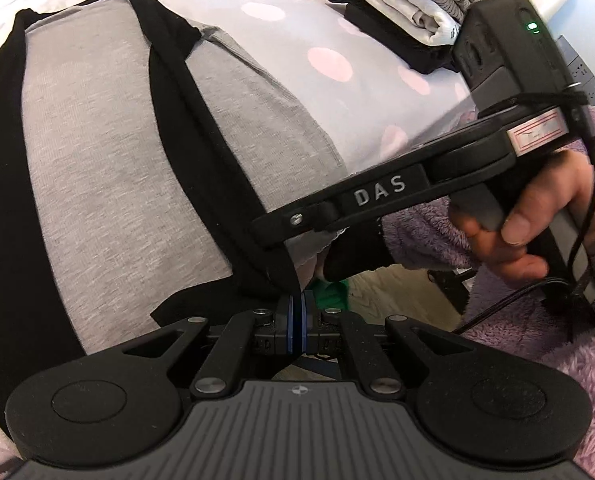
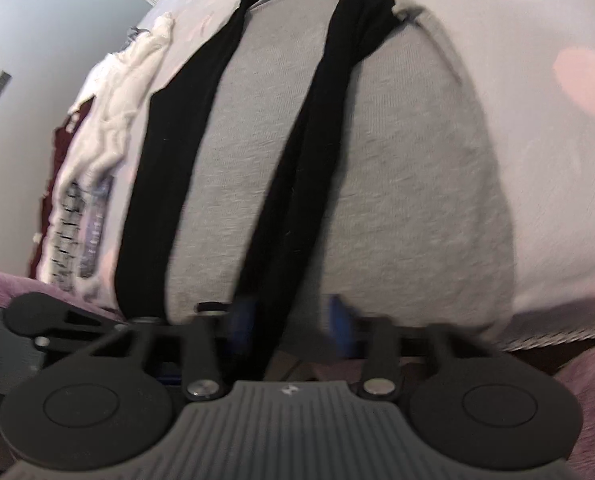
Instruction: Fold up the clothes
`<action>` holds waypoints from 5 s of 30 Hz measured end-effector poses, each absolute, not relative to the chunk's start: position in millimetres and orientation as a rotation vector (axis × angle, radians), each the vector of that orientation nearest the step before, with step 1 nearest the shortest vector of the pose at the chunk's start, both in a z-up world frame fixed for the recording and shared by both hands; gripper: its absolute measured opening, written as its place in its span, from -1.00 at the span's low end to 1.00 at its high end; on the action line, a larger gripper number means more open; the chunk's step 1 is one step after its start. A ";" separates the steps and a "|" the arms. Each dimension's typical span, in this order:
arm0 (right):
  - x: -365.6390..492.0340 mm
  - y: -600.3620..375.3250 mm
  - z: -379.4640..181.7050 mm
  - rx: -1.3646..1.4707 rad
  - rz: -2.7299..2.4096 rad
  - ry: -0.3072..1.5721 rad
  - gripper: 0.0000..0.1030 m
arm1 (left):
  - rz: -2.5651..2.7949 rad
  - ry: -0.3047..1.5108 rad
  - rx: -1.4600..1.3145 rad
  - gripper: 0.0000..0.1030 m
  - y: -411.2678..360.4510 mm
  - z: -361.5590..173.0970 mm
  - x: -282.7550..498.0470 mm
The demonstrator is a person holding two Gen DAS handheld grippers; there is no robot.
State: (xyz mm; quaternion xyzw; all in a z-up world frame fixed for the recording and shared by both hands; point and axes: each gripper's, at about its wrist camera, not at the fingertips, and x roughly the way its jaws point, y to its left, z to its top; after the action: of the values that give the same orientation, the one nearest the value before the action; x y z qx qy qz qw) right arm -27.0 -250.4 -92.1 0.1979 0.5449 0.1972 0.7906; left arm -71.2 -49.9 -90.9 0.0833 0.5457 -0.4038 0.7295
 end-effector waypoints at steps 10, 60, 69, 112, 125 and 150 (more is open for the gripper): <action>-30.8 -237.6 -62.9 0.171 0.419 1.139 -0.73 | -0.771 1.164 0.184 -0.54 -36.9 -71.5 -56.1; 74.4 -288.5 -43.6 -0.177 0.416 1.136 -0.07 | -0.498 1.133 0.109 -1.00 -1.4 -72.4 -9.1; 98.2 -286.2 -40.3 -0.323 0.444 1.099 -0.07 | -0.476 1.171 0.296 -0.54 -41.5 -92.2 -19.5; 176.4 -331.1 -60.2 -0.293 0.464 0.945 -0.70 | -0.927 1.252 0.244 -0.91 -129.6 -75.9 -26.2; 129.1 -281.4 -92.9 -0.848 0.660 0.672 -0.35 | -0.845 1.126 -0.053 -0.92 -86.4 -21.7 -5.1; 190.4 -339.3 -75.9 -0.272 0.406 0.950 -0.70 | -0.865 1.366 0.220 -0.87 -193.8 -108.2 -16.4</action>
State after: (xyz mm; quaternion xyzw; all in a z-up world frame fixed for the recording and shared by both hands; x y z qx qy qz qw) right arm 190.4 -339.3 -75.9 -0.1294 0.4527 0.1935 0.8608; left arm -16.4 -193.8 -108.2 0.0983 0.6098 -0.3859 0.6852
